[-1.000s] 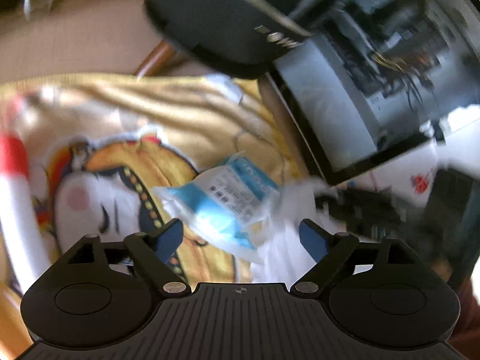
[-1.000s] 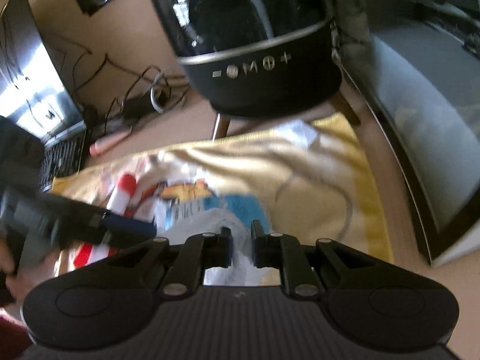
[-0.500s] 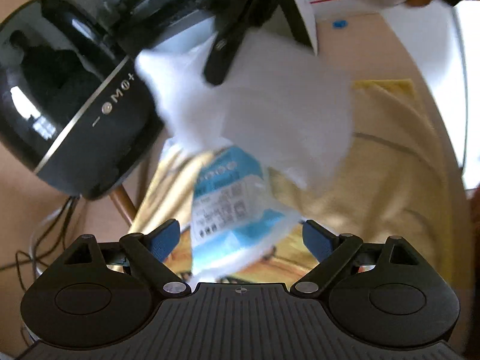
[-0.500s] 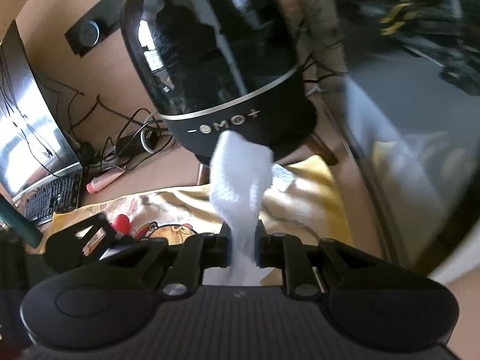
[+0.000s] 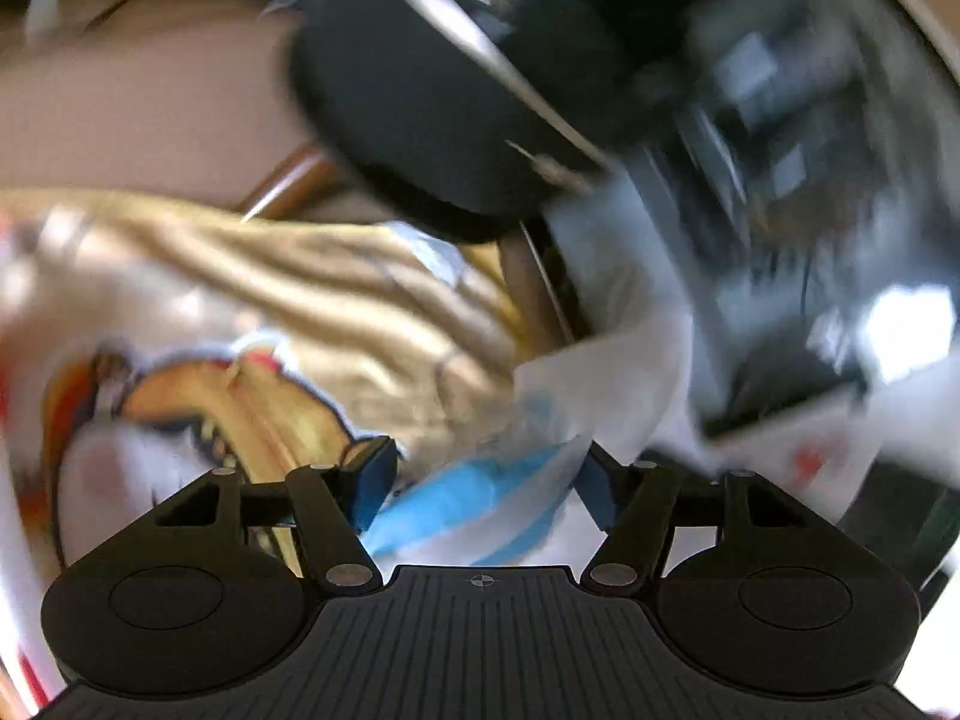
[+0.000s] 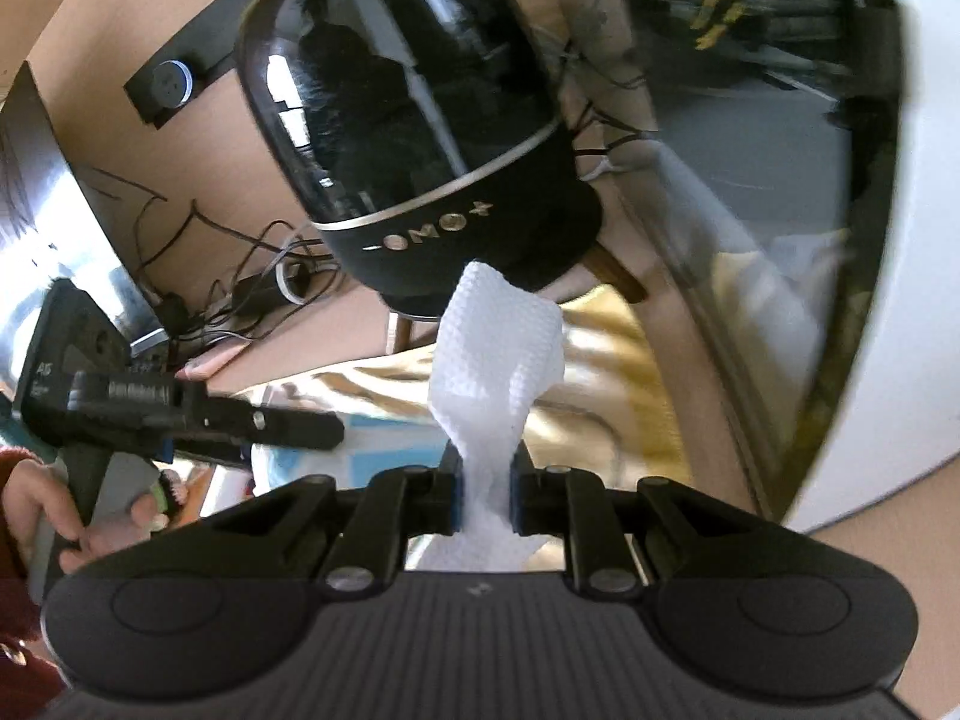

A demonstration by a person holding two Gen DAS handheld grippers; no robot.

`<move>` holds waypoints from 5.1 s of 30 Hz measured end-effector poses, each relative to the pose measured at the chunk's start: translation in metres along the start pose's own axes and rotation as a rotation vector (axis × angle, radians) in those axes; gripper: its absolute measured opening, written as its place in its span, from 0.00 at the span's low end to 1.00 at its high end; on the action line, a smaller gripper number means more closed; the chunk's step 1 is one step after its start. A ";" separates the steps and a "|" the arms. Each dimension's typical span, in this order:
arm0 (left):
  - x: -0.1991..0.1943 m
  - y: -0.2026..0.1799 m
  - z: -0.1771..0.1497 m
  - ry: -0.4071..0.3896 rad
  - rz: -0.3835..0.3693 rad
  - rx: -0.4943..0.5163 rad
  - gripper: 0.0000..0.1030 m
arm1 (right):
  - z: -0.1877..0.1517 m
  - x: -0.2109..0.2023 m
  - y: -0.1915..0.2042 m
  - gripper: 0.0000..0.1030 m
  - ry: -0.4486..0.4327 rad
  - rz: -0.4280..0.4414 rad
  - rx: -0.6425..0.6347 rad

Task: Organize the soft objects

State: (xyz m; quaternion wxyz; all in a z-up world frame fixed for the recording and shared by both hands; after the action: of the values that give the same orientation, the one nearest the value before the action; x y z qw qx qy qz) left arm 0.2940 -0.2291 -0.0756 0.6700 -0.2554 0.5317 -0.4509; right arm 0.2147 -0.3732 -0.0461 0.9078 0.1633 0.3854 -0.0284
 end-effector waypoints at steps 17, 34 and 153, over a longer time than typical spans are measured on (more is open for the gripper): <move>-0.064 0.050 0.001 -0.173 0.253 -0.001 0.85 | -0.045 0.077 0.104 0.15 0.186 0.154 -0.210; -0.097 0.029 -0.049 -0.132 0.546 0.295 0.90 | 0.004 0.066 0.118 0.15 0.071 0.151 -0.207; -0.116 0.076 0.033 -0.065 0.530 0.222 0.66 | -0.051 0.072 0.133 0.17 0.220 0.113 -0.256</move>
State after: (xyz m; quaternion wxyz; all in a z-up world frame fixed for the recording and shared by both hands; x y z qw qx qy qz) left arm 0.3475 -0.0969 -0.0720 0.8049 -0.0469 0.5055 -0.3072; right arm 0.2536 -0.2259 -0.0933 0.8736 0.0701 0.4732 0.0899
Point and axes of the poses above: each gripper's, at about its wrist camera, not at the fingertips, and x roughly the way its jaws point, y to its left, z to its top, the point moved 9 cm from there along x, roughly the way its jaws point, and after that the axes turned 10 degrees about -z, right-handed, at the moved point
